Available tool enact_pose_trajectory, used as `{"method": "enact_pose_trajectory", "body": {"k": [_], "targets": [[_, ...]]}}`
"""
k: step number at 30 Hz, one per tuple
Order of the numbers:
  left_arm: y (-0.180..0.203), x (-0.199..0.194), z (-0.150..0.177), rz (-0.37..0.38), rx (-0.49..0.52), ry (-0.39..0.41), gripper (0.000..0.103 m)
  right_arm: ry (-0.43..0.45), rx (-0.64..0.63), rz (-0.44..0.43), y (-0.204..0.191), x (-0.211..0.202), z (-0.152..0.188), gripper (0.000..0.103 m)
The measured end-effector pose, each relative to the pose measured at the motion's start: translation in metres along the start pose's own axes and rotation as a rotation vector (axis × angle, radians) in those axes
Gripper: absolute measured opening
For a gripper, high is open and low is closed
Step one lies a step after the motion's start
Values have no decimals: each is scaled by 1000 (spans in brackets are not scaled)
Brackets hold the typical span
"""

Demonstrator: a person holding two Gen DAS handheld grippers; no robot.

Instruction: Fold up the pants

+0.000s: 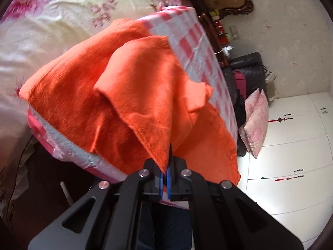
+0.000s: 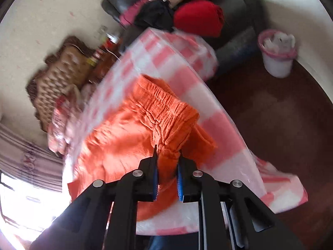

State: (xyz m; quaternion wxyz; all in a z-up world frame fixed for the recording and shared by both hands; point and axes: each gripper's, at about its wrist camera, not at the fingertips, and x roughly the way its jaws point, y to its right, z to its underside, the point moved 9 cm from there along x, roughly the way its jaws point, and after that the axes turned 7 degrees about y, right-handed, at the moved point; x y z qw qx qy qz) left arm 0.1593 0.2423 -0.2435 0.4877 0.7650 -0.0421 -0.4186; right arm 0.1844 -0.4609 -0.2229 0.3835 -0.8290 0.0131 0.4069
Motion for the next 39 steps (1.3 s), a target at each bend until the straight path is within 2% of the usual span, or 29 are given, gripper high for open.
{"method": "enact_pose_trajectory", "body": {"k": [2, 4, 5, 7, 11, 12, 14, 17, 19, 20, 21, 22, 23, 25, 27, 29, 30, 31, 32, 35, 37, 39], "targets": [[0, 0, 2, -1, 9, 6, 2, 9, -15, 7, 0, -2, 5, 15], [-7, 2, 2, -37, 22, 19, 11, 13, -72, 60, -1, -2, 9, 15], [-12, 2, 1, -43, 9, 25, 24, 13, -94, 82, 0, 0, 10, 15], [-19, -7, -5, -20, -8, 68, 25, 14, -115, 103, 2, 3, 11, 14], [-16, -19, -10, -94, 121, 122, 31, 25, -173, 152, 1, 5, 13, 14], [-13, -22, -10, -98, 151, 130, 40, 28, -186, 163, 0, 5, 13, 14], [-7, -26, -13, -39, 132, 133, 47, 34, -212, 189, -1, 5, 14, 14], [-14, -24, -27, 9, 34, 134, 46, 38, -212, 200, -1, 7, 15, 14], [-23, -19, -41, 83, -88, 128, 44, 37, -212, 202, 0, 7, 14, 14], [-24, -16, -45, 120, -132, 115, 32, 37, -214, 203, 0, 7, 14, 14], [-25, -13, -50, 154, -175, 101, 15, 37, -215, 202, 0, 7, 14, 14], [-24, -17, -59, 134, -174, 128, 11, 37, -214, 201, 1, 7, 14, 13], [-18, -26, -65, 103, -133, 176, 3, 37, -212, 200, 1, 7, 14, 13], [6, -65, -78, -5, 29, 353, 1, 37, -216, 203, 1, 7, 15, 13], [24, -88, -71, -96, 176, 436, 2, 42, -233, 215, 0, 7, 15, 13], [9, -83, -49, -246, 208, 410, 2, 48, -241, 225, -2, 8, 15, 13], [1, -80, -44, -279, 208, 405, 7, 49, -240, 226, -2, 8, 15, 13], [-16, -76, -39, -341, 207, 400, 14, 51, -241, 228, -2, 8, 16, 13], [-37, -71, -35, -382, 177, 377, 27, 53, -247, 230, -2, 8, 16, 13], [-58, -68, -31, -274, 73, 357, 28, 45, -255, 231, -3, 8, 16, 13], [-62, -70, -34, -221, 46, 350, 28, 41, -255, 230, -3, 9, 15, 13], [-62, -75, -44, -214, 27, 371, 28, 42, -255, 233, -3, 8, 15, 13]]}}
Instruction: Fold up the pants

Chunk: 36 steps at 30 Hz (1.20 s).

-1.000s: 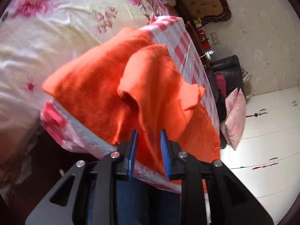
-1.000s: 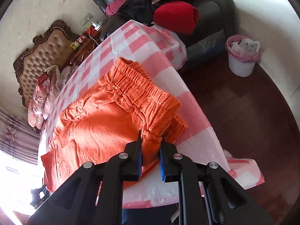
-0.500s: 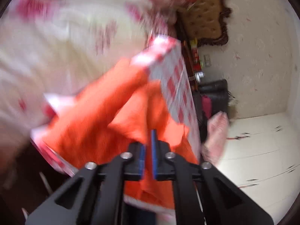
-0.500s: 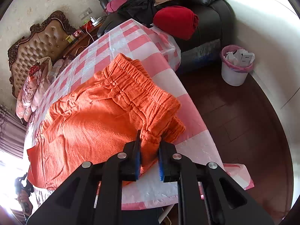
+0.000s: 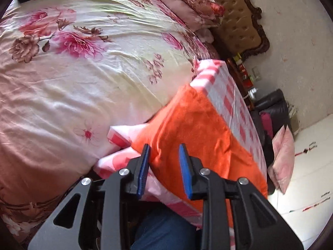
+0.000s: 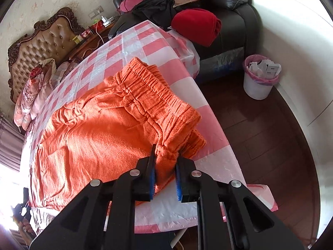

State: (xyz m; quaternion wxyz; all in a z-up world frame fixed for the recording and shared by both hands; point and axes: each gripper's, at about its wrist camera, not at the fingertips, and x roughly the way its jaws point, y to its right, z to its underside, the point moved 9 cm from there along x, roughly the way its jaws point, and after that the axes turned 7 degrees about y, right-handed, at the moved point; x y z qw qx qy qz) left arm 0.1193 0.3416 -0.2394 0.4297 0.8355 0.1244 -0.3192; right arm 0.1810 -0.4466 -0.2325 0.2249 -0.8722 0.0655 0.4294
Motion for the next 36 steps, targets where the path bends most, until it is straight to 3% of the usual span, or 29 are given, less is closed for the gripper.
{"method": "enact_pose_trajectory", "body": {"k": [2, 3, 5, 7, 11, 13, 17, 22, 26, 27, 28, 29, 36], "targets": [[11, -1, -25, 6, 57, 60, 30, 3, -8, 11, -1, 0, 0, 13], [19, 4, -37, 10, 96, 72, 37, 3, -14, 17, -1, 0, 0, 13], [45, 33, -53, 87, 181, -2, 57, -5, -23, 27, -2, 1, -1, 13], [51, 60, -65, 44, 254, -29, 55, -13, -30, 35, -3, 2, -1, 13], [55, 105, -73, 59, 264, -124, 54, -19, -39, 52, -5, 2, -1, 13], [54, 124, -72, 37, 285, -158, 45, -20, -40, 62, -5, 2, 0, 13], [50, 131, -65, 12, 357, -186, 0, -27, -59, 80, -7, 3, -1, 13], [64, 110, -80, -13, 432, -121, 0, -20, -89, 111, -12, -1, -3, 13], [71, 99, -99, 5, 411, -93, 0, -13, -85, 113, -15, -4, -4, 13], [69, 99, -101, 8, 395, -99, 6, -16, -84, 115, -14, -3, -4, 13], [66, 102, -99, 30, 362, -130, 18, -18, -80, 114, -13, -2, -3, 13], [64, 104, -98, 51, 332, -148, 43, -19, -78, 113, -12, -1, -2, 13], [56, 128, -77, 88, 276, -228, 42, -28, -86, 118, -11, 1, -3, 13]]}}
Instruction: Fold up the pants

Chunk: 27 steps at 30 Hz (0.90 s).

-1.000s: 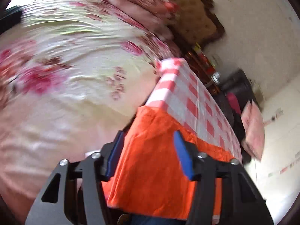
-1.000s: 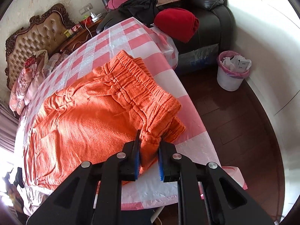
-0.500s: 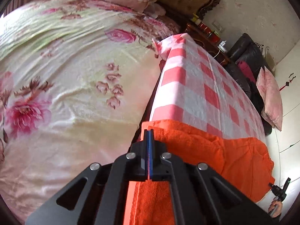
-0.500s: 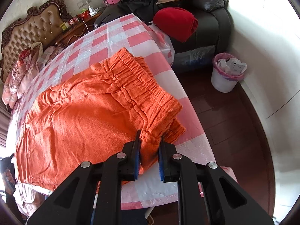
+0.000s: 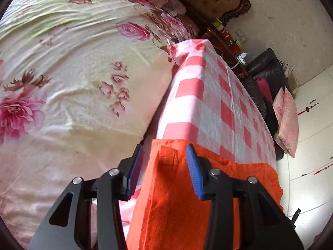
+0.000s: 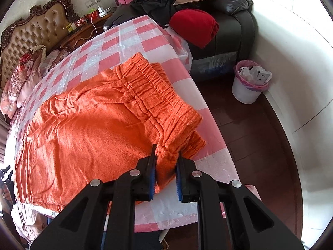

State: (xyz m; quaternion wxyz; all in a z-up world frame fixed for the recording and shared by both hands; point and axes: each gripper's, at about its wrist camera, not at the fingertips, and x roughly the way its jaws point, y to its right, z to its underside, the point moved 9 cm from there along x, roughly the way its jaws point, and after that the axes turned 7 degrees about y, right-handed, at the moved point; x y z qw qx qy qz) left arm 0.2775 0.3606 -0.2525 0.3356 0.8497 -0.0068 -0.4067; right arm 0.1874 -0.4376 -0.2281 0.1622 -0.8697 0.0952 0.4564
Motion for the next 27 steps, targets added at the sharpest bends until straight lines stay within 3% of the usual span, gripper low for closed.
{"method": "enact_pose_trajectory", "body": {"k": [1, 3, 8, 15, 22, 27], "targets": [[1, 5, 3, -5, 10, -15, 40, 0, 0, 0, 0, 0, 0, 13], [6, 11, 8, 11, 25, -43, 18, 1, 3, 1, 0, 1, 0, 13], [15, 4, 7, -9, 93, -23, 10, -1, -1, 4, 0, 0, 0, 13], [32, -24, -21, -31, 146, 55, 9, 29, 7, 0, -5, -15, -6, 13], [16, 15, -21, -139, 153, 0, 9, 34, 19, 11, -5, -17, 1, 13], [7, 15, -15, -170, 118, 31, 20, 24, 0, 25, 0, -8, 9, 14]]}}
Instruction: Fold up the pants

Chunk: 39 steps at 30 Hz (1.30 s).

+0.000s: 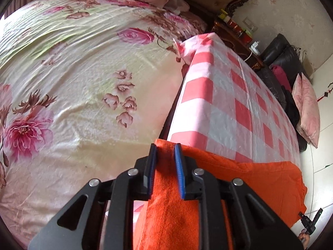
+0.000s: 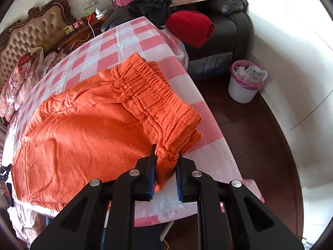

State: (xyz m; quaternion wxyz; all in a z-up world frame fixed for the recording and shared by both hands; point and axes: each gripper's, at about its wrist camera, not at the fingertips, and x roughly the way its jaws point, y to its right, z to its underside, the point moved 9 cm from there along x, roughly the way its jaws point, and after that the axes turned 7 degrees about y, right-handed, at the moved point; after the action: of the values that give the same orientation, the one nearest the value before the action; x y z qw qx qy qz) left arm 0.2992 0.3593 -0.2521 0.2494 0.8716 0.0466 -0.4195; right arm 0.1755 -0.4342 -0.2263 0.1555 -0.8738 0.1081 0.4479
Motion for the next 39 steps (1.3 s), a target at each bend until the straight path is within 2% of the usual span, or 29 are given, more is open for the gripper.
{"method": "enact_pose_trajectory", "body": {"k": [2, 4, 5, 6, 8, 10, 11, 13, 14, 15, 16, 18, 19, 21, 25, 28, 31, 35, 38, 39], "targets": [[1, -26, -4, -63, 34, 76, 20, 18, -28, 15, -1, -5, -2, 16], [17, -61, 0, -66, 65, 153, 22, 50, -47, 56, 0, -20, -2, 23], [32, -82, 8, -42, 73, 195, 28, 80, -61, 84, 0, -32, -1, 24], [48, -97, 15, -9, 80, 227, 44, 121, -80, 108, -4, -48, 1, 27], [102, -128, 50, 68, 153, 304, 66, 154, -87, 68, -19, -66, 10, 29], [168, -139, 102, 186, 277, 277, 67, 127, -87, -21, -48, -70, 26, 29], [198, -141, 128, 226, 332, 257, 67, 96, -137, -83, -78, -69, 42, 29], [249, -138, 175, 293, 436, 214, 66, 67, -216, -153, -117, -66, 60, 29], [272, -133, 197, 317, 485, 179, 64, 41, -239, -189, -136, -61, 71, 29], [296, -127, 221, 342, 554, 147, 53, 16, -250, -213, -149, -56, 79, 29], [313, -122, 240, 354, 625, 129, 48, -13, -271, -241, -163, -48, 89, 29], [349, -115, 276, 384, 780, 107, 36, -26, -299, -202, -169, -34, 99, 29], [359, -112, 288, 409, 800, 94, 36, -40, -289, -178, -165, -27, 104, 29], [377, -103, 301, 457, 817, 62, 36, -31, -251, -184, -159, -23, 105, 26], [412, -78, 339, 470, 970, 17, 36, -23, -259, -189, -160, -21, 104, 24], [432, -61, 351, 480, 993, -16, 36, -15, -279, -158, -158, -24, 104, 25], [446, -48, 362, 466, 1047, -35, 35, -10, -268, -164, -151, -26, 107, 25], [455, -29, 363, 458, 1042, -67, 21, -9, -231, -174, -144, -25, 104, 25], [459, -34, 362, 469, 1036, -67, 3, -1, -257, -160, -146, -25, 105, 26], [461, -37, 359, 473, 1031, -55, 3, -1, -256, -161, -146, -26, 106, 26]]}}
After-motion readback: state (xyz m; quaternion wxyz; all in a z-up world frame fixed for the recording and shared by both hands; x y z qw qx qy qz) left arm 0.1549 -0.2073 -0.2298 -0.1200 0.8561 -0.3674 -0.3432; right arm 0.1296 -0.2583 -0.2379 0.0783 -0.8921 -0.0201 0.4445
